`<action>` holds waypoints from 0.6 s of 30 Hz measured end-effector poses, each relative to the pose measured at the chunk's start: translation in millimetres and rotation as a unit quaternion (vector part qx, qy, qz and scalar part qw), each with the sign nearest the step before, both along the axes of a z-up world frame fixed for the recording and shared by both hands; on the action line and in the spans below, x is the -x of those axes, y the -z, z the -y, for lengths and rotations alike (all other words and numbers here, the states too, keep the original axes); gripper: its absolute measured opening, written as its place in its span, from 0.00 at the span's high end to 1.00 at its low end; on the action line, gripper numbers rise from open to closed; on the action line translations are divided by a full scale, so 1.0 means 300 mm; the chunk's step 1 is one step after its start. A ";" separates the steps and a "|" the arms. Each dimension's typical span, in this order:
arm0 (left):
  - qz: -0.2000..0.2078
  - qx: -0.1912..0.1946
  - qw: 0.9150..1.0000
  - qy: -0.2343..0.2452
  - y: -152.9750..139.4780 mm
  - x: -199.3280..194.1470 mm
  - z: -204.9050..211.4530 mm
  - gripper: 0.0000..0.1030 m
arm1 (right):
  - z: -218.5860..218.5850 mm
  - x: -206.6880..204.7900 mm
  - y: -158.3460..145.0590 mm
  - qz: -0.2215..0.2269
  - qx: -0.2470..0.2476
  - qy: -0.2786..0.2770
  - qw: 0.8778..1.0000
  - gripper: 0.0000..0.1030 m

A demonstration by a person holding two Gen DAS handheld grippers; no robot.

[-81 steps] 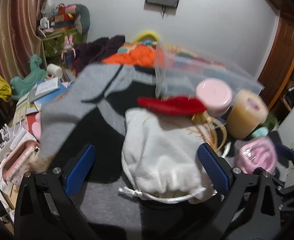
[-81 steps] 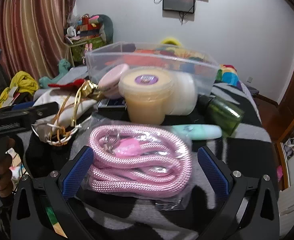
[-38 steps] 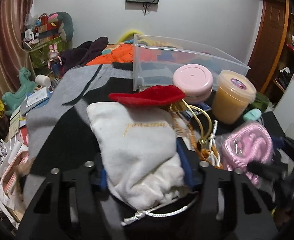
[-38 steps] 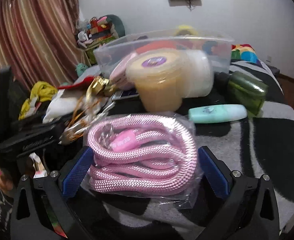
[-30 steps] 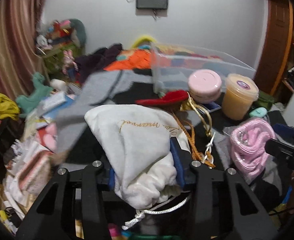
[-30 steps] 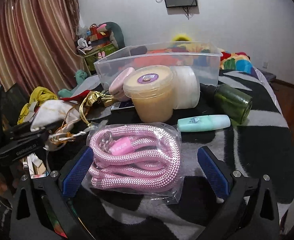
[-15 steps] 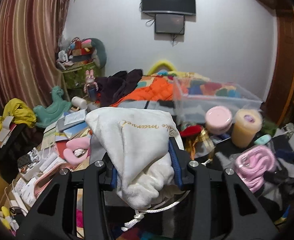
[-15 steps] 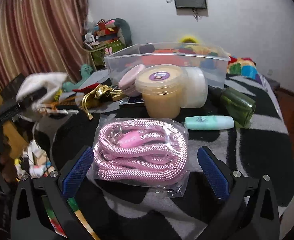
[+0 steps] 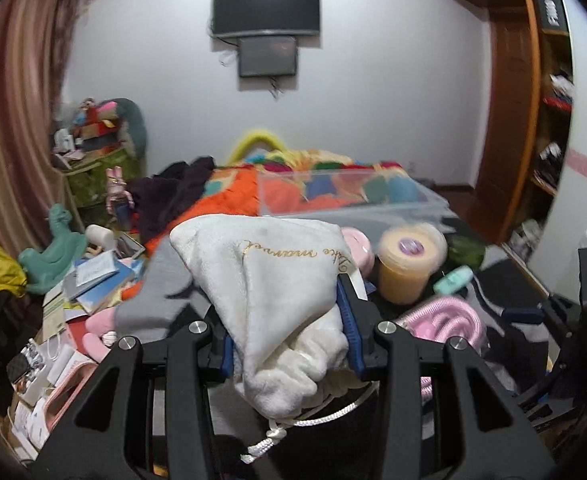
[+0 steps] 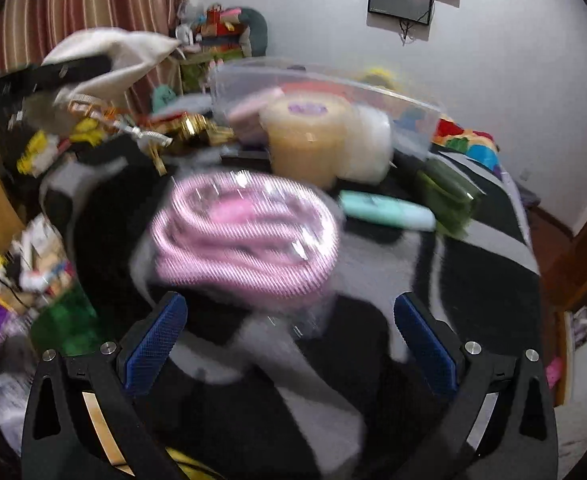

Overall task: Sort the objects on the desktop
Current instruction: 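Carry the white pouch and pink rope bag into the clear plastic box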

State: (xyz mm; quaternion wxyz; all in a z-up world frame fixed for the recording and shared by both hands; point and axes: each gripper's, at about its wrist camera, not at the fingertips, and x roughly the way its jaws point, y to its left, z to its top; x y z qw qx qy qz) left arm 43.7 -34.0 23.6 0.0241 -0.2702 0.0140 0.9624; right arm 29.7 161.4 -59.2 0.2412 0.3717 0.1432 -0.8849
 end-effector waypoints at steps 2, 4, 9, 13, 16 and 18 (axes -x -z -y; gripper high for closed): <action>0.014 0.001 1.000 0.010 0.035 0.017 -0.019 0.60 | 0.001 -0.001 0.022 0.000 -0.021 0.002 1.000 0.00; 0.028 -0.003 1.000 0.014 0.067 0.030 -0.026 0.59 | 0.020 0.013 0.034 -0.002 -0.043 0.005 0.999 0.00; 0.032 -0.014 0.999 0.011 0.079 0.021 -0.007 0.59 | 0.079 0.061 -0.003 -0.034 -0.071 -0.016 0.997 0.00; 0.026 -0.015 1.000 0.006 0.062 0.004 0.027 0.59 | 0.166 0.095 -0.004 -0.048 -0.137 -0.089 0.985 0.00; 0.024 -0.022 0.999 0.000 0.054 -0.004 0.056 0.59 | 0.231 0.105 -0.014 -0.068 -0.182 -0.145 0.970 0.00; 0.023 -0.027 0.999 0.000 0.054 -0.006 0.065 0.59 | 0.264 0.116 -0.017 -0.070 -0.199 -0.177 0.961 0.00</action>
